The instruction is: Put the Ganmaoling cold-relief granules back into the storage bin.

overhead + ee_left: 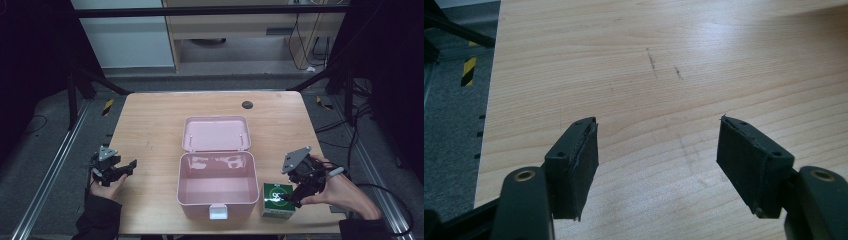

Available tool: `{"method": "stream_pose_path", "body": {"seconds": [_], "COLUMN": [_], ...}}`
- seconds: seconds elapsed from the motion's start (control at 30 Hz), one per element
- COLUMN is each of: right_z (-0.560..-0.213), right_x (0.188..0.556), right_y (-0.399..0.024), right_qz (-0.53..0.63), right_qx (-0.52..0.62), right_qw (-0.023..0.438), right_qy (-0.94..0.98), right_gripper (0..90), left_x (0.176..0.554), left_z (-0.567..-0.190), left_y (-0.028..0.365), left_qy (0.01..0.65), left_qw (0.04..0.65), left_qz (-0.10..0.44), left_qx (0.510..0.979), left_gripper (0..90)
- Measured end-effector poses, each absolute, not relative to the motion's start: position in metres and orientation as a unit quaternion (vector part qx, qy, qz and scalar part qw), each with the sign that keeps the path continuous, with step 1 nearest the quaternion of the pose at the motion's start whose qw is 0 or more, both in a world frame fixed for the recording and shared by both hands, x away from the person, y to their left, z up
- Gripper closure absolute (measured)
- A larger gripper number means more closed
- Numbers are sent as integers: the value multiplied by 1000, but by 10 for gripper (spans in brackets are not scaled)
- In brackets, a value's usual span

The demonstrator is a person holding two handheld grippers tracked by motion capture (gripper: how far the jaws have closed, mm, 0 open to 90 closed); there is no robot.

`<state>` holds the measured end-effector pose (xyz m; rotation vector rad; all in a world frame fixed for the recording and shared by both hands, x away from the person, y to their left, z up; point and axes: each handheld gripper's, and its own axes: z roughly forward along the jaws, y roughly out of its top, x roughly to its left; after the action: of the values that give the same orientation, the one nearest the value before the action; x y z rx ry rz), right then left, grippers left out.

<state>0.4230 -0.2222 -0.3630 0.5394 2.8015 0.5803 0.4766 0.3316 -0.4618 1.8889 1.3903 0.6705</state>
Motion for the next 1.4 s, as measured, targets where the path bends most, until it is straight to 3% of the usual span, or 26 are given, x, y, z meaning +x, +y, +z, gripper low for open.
{"method": "stream_pose_path", "body": {"seconds": [1.4], "right_z": [-413], "right_x": [420], "right_y": [-201], "right_qz": [126], "right_qx": [127], "right_qw": [61], "right_qy": [982], "right_gripper": [24], "left_x": [477], "left_z": [-462], "left_y": [330], "left_qy": [531], "left_qw": [343], "left_qz": [259], "left_qx": [731], "left_gripper": [325]}}
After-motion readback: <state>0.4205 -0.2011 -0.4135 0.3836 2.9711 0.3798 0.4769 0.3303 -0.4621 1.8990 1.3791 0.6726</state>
